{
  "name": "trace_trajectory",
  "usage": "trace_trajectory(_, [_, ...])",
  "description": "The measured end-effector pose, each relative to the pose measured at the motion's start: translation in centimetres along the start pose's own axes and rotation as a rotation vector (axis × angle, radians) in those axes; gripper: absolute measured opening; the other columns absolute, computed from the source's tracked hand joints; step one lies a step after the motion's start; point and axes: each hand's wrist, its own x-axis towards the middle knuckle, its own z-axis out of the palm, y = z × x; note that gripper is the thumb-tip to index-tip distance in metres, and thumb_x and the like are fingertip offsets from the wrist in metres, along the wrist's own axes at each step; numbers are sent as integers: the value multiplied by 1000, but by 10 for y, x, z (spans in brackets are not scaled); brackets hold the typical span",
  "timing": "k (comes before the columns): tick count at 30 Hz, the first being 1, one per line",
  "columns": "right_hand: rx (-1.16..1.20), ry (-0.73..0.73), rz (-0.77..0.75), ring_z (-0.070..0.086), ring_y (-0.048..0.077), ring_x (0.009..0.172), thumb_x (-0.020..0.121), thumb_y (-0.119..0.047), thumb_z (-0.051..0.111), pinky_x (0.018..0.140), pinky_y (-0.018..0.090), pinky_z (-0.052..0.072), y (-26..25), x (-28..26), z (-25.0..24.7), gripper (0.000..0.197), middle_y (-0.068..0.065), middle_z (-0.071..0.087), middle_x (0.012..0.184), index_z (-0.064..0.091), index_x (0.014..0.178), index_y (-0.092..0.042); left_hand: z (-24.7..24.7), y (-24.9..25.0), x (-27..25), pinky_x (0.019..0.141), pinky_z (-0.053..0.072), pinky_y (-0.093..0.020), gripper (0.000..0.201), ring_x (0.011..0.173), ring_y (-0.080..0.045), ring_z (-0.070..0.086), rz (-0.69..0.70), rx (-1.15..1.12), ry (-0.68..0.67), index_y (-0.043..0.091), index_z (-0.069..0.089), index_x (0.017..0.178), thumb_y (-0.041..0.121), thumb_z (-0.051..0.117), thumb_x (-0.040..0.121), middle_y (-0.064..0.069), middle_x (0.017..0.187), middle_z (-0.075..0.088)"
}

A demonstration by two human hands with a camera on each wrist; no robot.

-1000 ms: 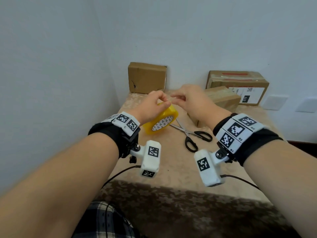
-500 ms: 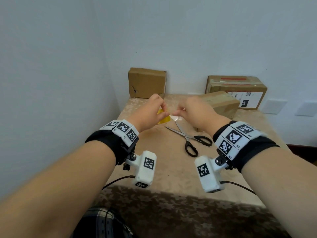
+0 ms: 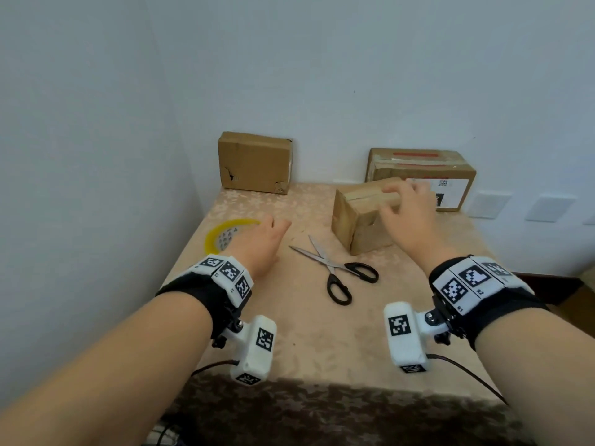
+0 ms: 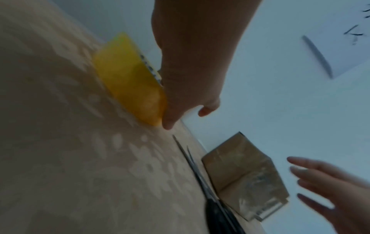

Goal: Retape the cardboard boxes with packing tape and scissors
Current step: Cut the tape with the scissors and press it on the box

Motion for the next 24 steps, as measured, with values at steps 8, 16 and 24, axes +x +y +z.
trace_trajectory(8, [667,-115,379,31,17,139,96,-34,55,110,36,29,44,5,4,74,-2,31,154,9,154,-23,-13,94,44,113,22,-27,75,139,-11,25,15,-1033,-89,13,5,151,47,42,96,7,151,24])
trace_trajectory(16, [694,-164,372,53,3,91,99,-14,50,72,16,44,69,10,7,38,2,50,119,35,134,-14,9,91,61,85,45,-12,43,113,-10,48,-154,-1268,-9,8,38,139,22,47,99,-1,134,50])
trace_trajectory(24, [779,-250,200,59,6,103,86,-47,64,87,33,54,32,1,-11,64,-8,59,118,41,141,-24,-24,67,36,108,34,-30,92,122,-6,47,-181,-1393,76,19,37,145,80,45,75,10,140,47])
